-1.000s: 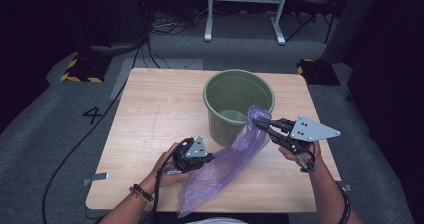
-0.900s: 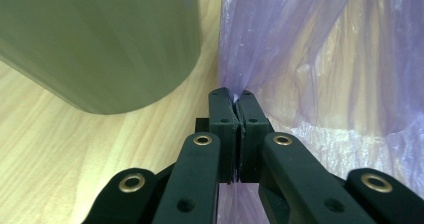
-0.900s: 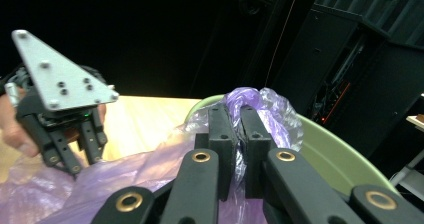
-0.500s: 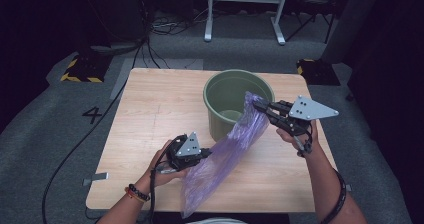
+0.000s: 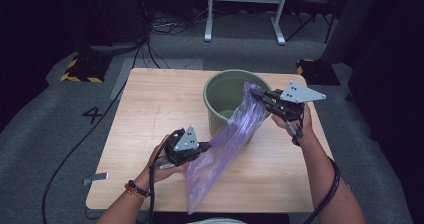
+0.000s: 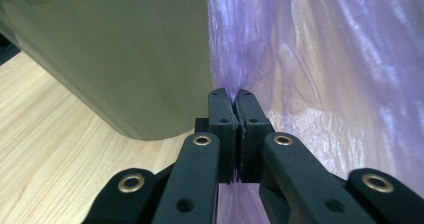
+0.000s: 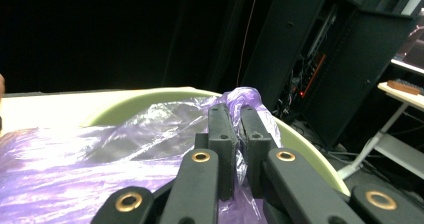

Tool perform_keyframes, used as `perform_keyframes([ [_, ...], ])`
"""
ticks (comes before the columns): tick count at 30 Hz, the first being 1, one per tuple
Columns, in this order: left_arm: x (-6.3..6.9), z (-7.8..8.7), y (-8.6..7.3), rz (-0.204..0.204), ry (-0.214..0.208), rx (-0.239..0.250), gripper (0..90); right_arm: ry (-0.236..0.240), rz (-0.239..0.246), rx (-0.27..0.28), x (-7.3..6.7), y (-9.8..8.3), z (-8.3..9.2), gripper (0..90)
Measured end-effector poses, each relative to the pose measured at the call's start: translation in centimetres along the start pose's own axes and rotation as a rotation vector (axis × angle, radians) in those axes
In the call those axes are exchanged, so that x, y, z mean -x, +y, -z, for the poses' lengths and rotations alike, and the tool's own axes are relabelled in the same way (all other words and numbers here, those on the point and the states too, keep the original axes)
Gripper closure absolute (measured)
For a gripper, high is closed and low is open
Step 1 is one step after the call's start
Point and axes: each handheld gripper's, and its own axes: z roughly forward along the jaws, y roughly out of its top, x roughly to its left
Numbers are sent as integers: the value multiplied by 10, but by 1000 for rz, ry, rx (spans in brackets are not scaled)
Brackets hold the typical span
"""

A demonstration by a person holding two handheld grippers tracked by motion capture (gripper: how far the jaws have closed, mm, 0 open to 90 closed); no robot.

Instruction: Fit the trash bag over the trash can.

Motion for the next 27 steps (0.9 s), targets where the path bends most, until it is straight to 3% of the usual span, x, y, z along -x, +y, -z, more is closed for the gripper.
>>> perform_keyframes([
  [4, -5, 4, 4, 41, -3, 19, 671, -12, 3, -28, 4, -1, -8, 873],
  [9, -10, 12, 11, 126, -43, 43, 272, -19, 7, -54, 6, -1, -15, 873],
  [11, -12, 17, 14, 137, -54, 67, 225, -27, 14, -66, 6, 0, -17, 873],
  [13, -13, 20, 17, 163, -78, 86, 200, -35, 19, -76, 7, -1, -19, 873],
  [16, -12, 20, 20, 158, -93, 83, 180, -43, 18, -87, 8, -1, -22, 872],
  [21, -9, 3, 23, 137, -125, 39, 187, -50, 26, -110, 8, -2, -27, 868],
  [24, -7, -9, 23, 122, -150, 9, 296, -54, 34, -124, 8, -3, -29, 866],
  [27, -4, -19, 24, 99, -140, -33, 440, -59, 28, -134, 10, -5, -31, 860],
])
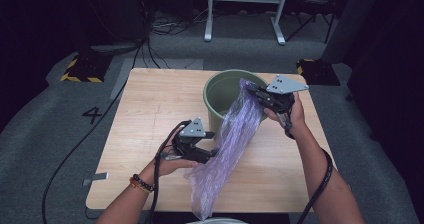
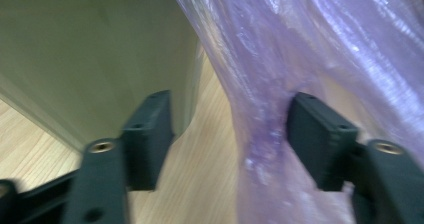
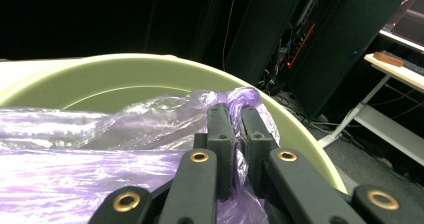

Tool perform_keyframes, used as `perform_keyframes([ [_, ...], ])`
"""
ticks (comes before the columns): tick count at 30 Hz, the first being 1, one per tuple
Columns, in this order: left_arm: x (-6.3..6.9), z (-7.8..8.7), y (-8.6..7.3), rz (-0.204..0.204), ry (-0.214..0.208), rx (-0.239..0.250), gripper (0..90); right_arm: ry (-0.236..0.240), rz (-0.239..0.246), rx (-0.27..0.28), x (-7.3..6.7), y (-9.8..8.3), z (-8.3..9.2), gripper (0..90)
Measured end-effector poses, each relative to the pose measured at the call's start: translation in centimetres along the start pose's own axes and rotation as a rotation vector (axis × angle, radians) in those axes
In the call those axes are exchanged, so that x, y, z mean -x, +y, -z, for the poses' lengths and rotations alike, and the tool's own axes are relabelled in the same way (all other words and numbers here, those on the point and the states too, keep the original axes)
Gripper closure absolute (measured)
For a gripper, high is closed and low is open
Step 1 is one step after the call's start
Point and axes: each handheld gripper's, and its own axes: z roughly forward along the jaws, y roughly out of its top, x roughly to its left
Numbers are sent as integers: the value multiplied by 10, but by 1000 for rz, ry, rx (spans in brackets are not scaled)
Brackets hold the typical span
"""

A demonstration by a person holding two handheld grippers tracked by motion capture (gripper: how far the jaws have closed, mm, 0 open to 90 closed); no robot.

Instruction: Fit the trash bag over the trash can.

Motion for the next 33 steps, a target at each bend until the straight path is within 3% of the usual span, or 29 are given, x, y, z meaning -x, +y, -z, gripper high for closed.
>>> perform_keyframes([
  [2, 1, -5, 0, -19, 13, -23, 551, -2, -6, -8, 1, -1, -1, 848],
  [5, 3, -8, 1, -54, 20, -16, 726, -8, -8, -35, 2, -1, -4, 782],
  [9, 8, -8, 2, -78, 31, 3, 837, -17, -3, -89, 1, -1, -9, 595],
  [14, 8, -8, 3, -78, 34, 16, 863, -54, -9, -152, 0, -1, -15, 375],
  [17, 7, -7, 3, -63, 34, 25, 871, -73, -3, -184, -3, -1, -18, 303],
  [23, 9, -5, 5, -78, 57, 40, 886, -45, -21, -209, -6, 3, -20, 256],
  [29, 5, 1, 3, -47, 117, 40, 889, -34, -63, -179, -3, 6, -13, 249],
  [33, 7, 7, 5, -32, 136, 65, 890, -38, -45, -174, -5, 10, -2, 232],
])
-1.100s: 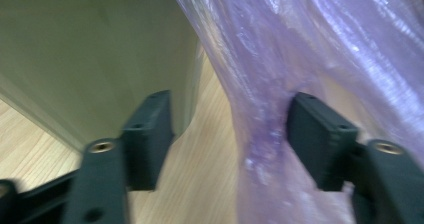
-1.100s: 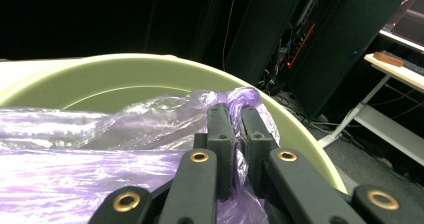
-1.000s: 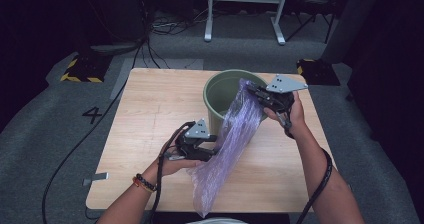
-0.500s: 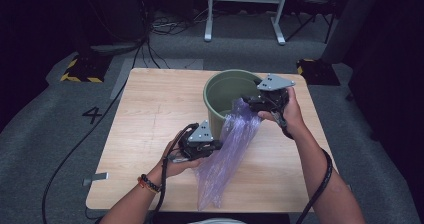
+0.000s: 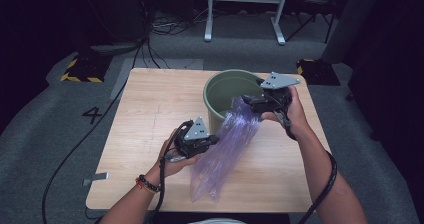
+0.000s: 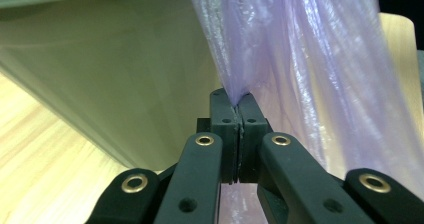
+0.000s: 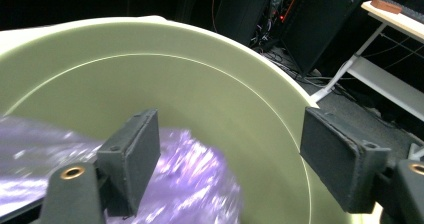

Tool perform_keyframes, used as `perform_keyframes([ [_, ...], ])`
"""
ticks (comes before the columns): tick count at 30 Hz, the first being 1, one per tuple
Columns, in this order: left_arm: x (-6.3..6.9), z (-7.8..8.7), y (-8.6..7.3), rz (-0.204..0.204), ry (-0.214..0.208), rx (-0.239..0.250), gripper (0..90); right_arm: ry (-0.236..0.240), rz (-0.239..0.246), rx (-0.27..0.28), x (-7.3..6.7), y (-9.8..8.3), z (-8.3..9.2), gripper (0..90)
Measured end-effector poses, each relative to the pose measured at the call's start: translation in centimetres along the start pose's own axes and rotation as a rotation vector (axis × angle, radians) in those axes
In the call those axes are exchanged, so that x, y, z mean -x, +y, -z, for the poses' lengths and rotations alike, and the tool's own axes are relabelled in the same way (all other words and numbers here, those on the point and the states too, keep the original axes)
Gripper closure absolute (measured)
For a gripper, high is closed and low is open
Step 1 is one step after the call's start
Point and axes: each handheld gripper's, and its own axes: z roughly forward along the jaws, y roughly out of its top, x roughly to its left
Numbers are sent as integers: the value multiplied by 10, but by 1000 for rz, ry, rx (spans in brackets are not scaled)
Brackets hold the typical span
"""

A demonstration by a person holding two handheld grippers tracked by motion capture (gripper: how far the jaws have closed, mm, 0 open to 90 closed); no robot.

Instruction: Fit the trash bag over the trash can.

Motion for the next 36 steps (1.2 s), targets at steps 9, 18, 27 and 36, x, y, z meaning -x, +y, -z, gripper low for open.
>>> perform_keyframes([
  [9, 1, 5, 6, -10, 20, 10, 890, -6, 25, 92, -9, 6, 35, 310],
  [18, 1, 7, 5, -16, 24, 19, 889, 51, 30, 134, -20, -10, 63, 315],
  [27, 3, 2, 7, -30, 7, 12, 889, 95, 86, 182, -53, -44, 82, 293],
  [36, 5, 2, 8, -49, -18, 32, 886, 113, 173, 177, -74, -53, 71, 603],
])
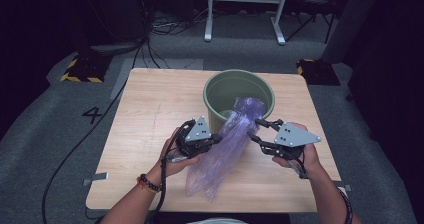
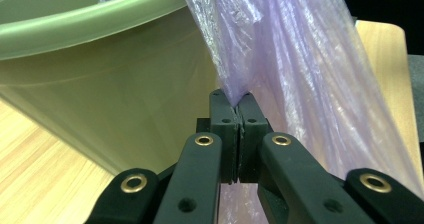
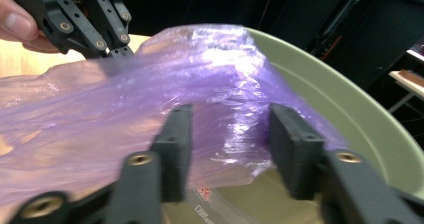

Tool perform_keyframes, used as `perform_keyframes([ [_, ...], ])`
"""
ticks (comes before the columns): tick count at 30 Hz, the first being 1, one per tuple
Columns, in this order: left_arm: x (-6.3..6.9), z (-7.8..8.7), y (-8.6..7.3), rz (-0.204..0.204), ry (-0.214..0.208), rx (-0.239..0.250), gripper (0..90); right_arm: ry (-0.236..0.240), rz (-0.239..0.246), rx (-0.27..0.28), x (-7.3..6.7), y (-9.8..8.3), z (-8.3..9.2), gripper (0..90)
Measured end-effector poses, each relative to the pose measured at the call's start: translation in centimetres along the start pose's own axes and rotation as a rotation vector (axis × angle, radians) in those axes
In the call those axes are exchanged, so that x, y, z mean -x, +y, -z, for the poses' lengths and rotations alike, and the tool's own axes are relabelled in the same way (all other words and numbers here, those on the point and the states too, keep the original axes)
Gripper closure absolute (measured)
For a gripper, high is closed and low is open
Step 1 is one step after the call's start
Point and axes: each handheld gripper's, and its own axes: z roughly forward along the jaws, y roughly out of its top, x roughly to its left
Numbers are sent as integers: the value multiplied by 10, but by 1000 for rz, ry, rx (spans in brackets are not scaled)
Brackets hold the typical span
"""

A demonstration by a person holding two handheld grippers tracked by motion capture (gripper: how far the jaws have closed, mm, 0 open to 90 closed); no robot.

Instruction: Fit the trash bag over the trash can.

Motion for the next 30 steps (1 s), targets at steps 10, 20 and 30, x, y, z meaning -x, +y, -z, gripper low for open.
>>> perform_keyframes([
  [10, -1, 8, 0, -2, -2, 30, 868, 1, -5, 62, 3, 7, 5, 847],
  [20, -8, 13, 4, 40, 19, 70, 646, 8, -123, 57, 34, 17, -12, 856],
  [30, -10, 12, 3, 4, -6, 55, 852, -50, -218, -18, 63, 18, -33, 800],
])
